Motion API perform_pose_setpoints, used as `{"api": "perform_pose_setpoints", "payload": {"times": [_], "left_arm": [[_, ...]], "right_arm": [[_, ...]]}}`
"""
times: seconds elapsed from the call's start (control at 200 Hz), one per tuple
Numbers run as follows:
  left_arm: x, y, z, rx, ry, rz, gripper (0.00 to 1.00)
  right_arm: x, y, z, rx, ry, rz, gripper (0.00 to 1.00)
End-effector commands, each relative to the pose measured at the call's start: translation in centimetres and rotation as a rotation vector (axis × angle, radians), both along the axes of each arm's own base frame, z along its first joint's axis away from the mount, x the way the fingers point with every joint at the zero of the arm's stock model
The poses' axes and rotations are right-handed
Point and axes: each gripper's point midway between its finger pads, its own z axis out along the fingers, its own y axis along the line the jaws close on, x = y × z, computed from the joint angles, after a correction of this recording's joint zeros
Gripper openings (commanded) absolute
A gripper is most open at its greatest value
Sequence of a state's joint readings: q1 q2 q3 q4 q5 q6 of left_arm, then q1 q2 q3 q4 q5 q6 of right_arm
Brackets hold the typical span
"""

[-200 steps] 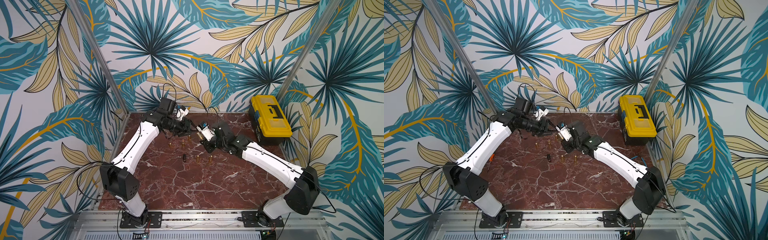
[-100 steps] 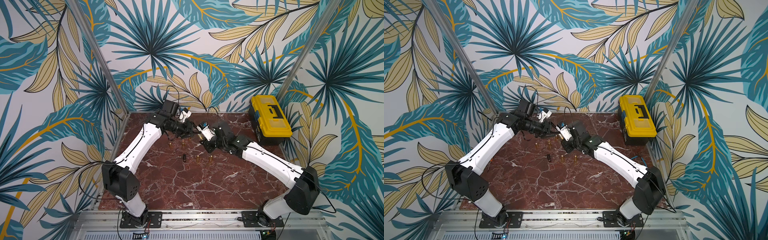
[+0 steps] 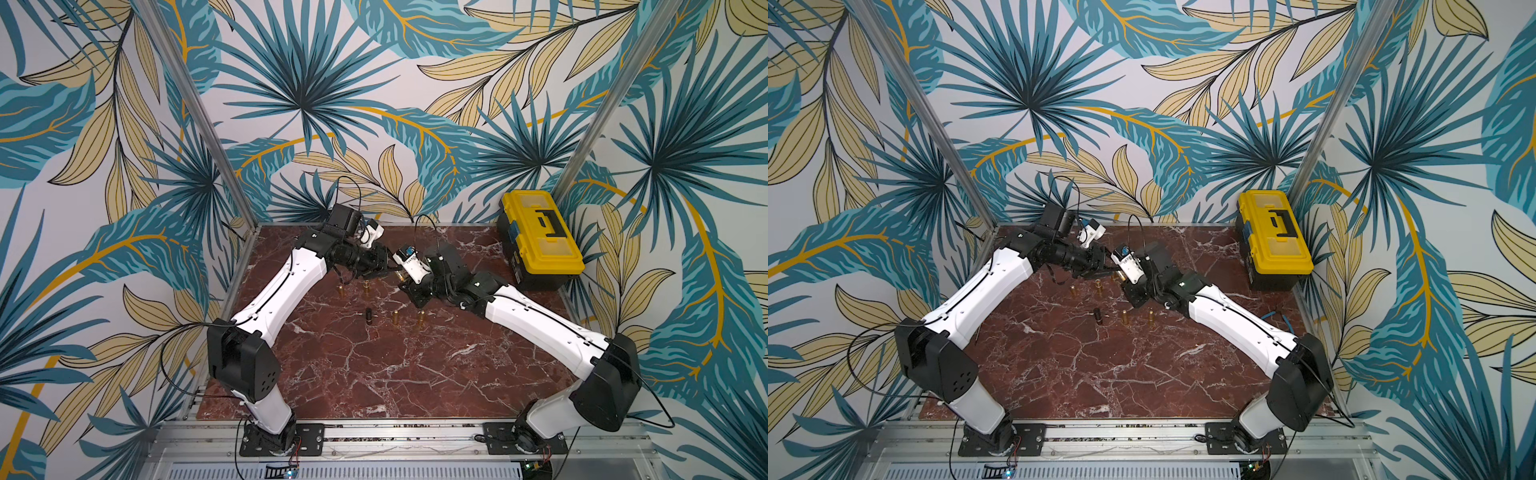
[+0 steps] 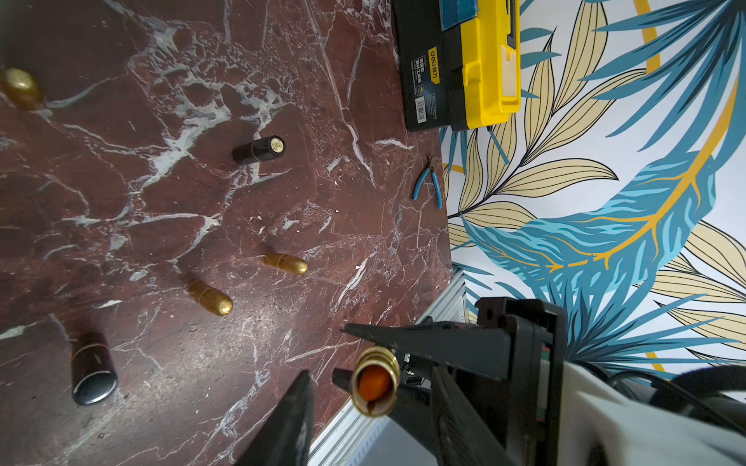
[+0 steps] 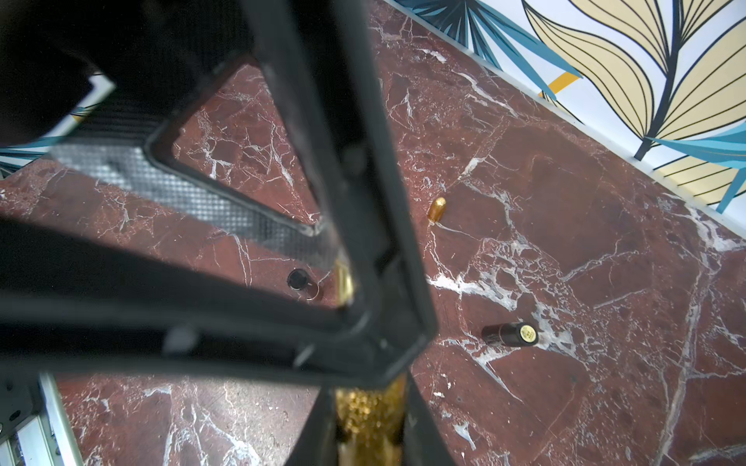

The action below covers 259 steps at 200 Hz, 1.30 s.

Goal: Open the lipstick cap
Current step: Place the lipstick at the center of the board.

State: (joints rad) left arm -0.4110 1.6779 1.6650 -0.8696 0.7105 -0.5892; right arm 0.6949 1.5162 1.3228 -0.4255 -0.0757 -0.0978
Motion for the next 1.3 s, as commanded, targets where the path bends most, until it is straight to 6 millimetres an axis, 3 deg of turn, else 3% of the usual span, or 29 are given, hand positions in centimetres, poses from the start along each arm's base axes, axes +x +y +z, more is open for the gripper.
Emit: {"api": "perform_pose_setpoints", "payload": {"times": [0.0, 0.506, 1.072, 1.187, 1.292], "left_arm": [[0.5, 0.0, 0.1, 0.0, -0.032, 0.006, 0.49], [-0.7, -1.7, -0.3, -0.024, -0.012, -0.064, 0.42], [-0.5, -1.6, -0.2, -0.013, -0.027, -0.059, 0.15], [-0.6, -1.5, -0.2, -0.012, -0.033, -0.06, 0.1], [-0.5, -1.4, -0.2, -0.003, -0.041, -0.055, 0.1]], "right_arm": [[-0.9, -0.1, 0.2, 0.009, 0.01, 0.02, 0.05], [-0.4, 0.2, -0.2, 0.005, 0.011, 0.014, 0.05], [-0.4, 0.2, -0.6, -0.01, 0.018, 0.018, 0.06], [-0.3, 0.1, -0.7, -0.014, 0.017, 0.013, 0.12], [-0.2, 0.0, -0.7, -0.019, 0.015, 0.005, 0.3]]}}
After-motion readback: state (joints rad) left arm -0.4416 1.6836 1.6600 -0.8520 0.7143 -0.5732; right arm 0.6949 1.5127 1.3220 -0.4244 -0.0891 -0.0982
